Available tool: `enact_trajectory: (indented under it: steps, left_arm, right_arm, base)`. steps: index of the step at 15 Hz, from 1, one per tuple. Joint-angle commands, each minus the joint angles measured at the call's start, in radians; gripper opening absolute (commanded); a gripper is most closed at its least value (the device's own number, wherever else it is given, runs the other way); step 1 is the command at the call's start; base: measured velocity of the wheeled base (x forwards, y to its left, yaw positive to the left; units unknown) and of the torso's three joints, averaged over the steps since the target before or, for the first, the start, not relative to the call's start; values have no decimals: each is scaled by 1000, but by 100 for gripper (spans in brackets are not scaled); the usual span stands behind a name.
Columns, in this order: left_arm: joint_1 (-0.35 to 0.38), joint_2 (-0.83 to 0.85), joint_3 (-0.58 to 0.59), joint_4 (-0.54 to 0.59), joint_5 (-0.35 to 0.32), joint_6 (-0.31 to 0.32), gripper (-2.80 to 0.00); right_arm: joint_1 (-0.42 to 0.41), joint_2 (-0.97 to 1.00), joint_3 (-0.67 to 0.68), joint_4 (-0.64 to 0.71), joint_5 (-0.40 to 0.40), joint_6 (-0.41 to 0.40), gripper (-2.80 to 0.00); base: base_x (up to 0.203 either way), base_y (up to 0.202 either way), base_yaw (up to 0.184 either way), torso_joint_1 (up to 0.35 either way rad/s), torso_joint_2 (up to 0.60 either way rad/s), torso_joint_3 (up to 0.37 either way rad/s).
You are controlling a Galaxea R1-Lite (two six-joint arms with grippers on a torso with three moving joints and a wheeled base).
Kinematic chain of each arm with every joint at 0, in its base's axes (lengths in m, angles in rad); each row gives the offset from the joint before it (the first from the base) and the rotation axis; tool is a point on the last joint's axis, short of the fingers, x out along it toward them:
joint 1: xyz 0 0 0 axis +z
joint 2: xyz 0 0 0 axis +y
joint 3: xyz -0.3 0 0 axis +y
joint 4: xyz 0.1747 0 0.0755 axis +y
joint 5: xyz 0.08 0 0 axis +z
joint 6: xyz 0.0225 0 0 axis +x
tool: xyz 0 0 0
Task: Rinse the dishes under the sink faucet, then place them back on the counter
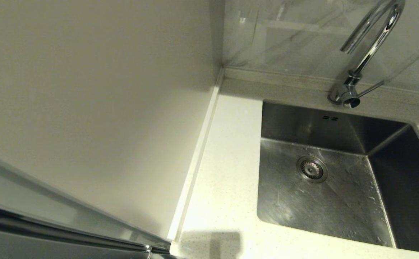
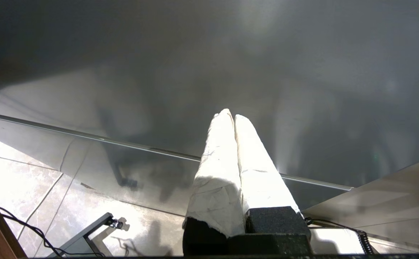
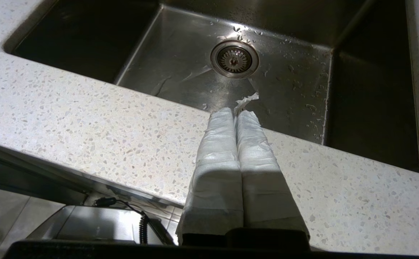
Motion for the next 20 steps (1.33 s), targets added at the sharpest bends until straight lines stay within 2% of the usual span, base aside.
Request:
enact_trajectory:
  steps: [1,20]
  left_arm:
    - [0,-3,0,-1,0,-1,-280]
    - [0,-3,0,-1,2,-1,-280]
  right_arm:
    - [0,0,0,0,1,-1,-280]
    - [0,0,0,0,1,-1,-280]
  base:
    - [0,0,0,0,0,0]
    - [0,0,0,0,0,0]
